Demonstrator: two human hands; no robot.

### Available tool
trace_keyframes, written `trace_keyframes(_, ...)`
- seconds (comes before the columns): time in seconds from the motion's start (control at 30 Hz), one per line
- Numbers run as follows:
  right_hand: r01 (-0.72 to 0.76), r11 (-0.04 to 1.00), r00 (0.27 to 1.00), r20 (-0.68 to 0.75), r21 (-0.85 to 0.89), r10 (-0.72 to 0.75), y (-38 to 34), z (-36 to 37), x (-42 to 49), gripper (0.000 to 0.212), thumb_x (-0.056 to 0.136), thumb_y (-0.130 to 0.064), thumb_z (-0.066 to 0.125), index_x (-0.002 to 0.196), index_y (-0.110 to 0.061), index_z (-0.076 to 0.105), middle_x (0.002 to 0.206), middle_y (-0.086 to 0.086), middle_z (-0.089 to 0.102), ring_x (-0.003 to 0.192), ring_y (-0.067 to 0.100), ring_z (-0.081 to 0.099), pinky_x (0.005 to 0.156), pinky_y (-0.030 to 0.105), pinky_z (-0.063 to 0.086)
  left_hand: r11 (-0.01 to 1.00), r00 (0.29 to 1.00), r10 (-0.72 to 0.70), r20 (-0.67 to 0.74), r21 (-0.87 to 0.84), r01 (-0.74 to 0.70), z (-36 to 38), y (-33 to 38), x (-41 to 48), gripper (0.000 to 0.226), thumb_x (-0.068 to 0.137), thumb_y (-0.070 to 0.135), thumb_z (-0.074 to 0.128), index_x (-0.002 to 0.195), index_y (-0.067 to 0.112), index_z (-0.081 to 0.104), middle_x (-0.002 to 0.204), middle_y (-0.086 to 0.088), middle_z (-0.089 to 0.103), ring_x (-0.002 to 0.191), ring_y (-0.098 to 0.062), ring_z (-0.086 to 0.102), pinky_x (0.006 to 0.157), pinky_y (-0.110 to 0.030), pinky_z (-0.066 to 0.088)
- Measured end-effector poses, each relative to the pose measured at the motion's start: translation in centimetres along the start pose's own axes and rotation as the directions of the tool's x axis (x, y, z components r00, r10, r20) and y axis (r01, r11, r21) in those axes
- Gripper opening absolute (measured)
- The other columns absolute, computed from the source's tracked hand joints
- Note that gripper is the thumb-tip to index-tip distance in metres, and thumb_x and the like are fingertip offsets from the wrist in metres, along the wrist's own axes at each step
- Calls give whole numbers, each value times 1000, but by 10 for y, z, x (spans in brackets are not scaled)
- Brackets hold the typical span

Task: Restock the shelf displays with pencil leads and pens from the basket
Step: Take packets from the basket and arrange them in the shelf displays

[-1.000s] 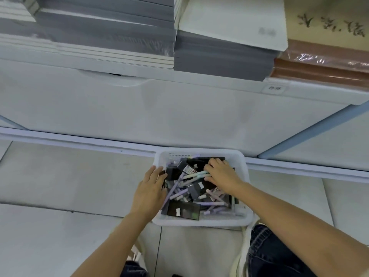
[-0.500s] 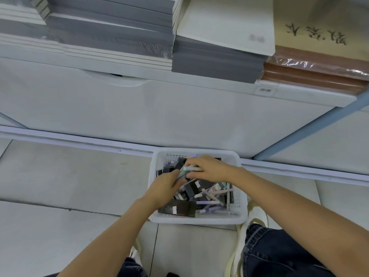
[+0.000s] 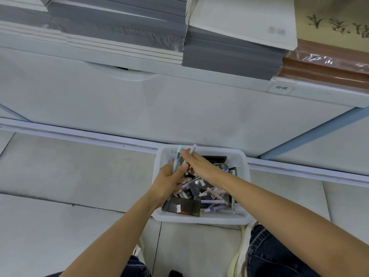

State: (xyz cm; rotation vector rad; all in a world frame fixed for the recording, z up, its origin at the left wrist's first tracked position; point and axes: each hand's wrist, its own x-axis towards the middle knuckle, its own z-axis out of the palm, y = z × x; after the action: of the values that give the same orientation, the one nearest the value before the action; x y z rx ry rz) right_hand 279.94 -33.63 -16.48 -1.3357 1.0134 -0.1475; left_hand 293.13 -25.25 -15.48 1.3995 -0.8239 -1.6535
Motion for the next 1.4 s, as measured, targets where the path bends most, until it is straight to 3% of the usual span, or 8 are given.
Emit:
trace_keyframes(0.13, 71, 916, 975, -165, -395, -147, 23, -12, 13, 31, 103, -37, 38, 123, -20, 54, 120, -2, 58, 108, 12, 56, 91, 28, 44, 999, 981, -3, -193, 42, 12, -23, -8, 3, 29, 100, 24, 51, 74, 12, 45, 52, 3, 37, 44, -10, 32, 40, -18, 31)
trace_keyframes(0.23, 153, 599, 970, 5, -786, -241, 47, -16, 20, 47, 94, -15, 57, 139, -17, 45, 137, 4, 46, 122, 20, 45, 99, 32, 41, 997, 963, -6, -270, 77, 28, -36, -17, 3, 30, 101, 23, 48, 75, 12, 41, 54, 0, 39, 43, -13, 34, 39, -21, 32)
trace_keyframes(0.37, 146, 360, 944, 22, -922, -328, 60, -8, 29, 50, 87, -14, 65, 134, -19, 48, 128, 7, 43, 110, 23, 47, 83, 34, 47, 992, 961, -52, -271, 93, 80, -39, -26, 2, 27, 102, 23, 46, 78, 11, 45, 51, 4, 41, 40, -9, 35, 38, -19, 33)
trace_keyframes(0.53, 196, 664, 934, -68, -721, -349, 42, -23, 26, 12, 90, -26, 65, 95, -19, 57, 102, -6, 54, 82, 8, 54, 70, 25, 45, 988, 950, -75, -302, 103, 111, -38, -25, 4, 27, 102, 25, 46, 79, 12, 46, 57, -1, 44, 43, -10, 37, 39, -19, 34)
trace_keyframes(0.73, 252, 951, 924, -246, -179, -291, -24, -54, 2, 11, 92, -8, 62, 93, -12, 51, 86, 10, 69, 73, 22, 70, 71, 37, 59, 996, 933, 13, -359, 87, 19, -23, 5, 6, 21, 92, 26, 65, 83, 8, 61, 50, 7, 44, 41, -6, 35, 38, -17, 32)
trace_keyframes(1.0, 322, 946, 924, -227, 35, -306, -96, -63, -65, 16, 93, 3, 57, 106, -6, 59, 100, 21, 69, 81, 26, 72, 75, 28, 59, 985, 870, 167, -464, 46, -165, 0, 75, -23, 25, 84, 27, 75, 100, 13, 59, 59, -3, 35, 41, -8, 32, 35, -15, 31)
trace_keyframes(1.1, 312, 948, 938, -177, 66, -297, -125, -70, -90, 12, 91, 7, 57, 99, -2, 54, 98, 25, 67, 77, 27, 71, 72, 30, 60, 967, 876, 226, -425, -9, -254, 9, 101, -35, 18, 88, 27, 70, 76, 18, 60, 49, 2, 33, 40, -10, 26, 35, -20, 25)
trace_keyframes(1.4, 565, 731, 788, -12, -381, -615, -210, -74, -162, 37, 94, -14, 61, 130, -19, 54, 76, -8, 69, 77, 9, 62, 76, 27, 49, 828, 827, 545, -139, 248, -503, 52, 207, -78, 27, 88, 28, 70, 67, 18, 55, 45, 9, 37, 38, -6, 29, 36, -16, 28)
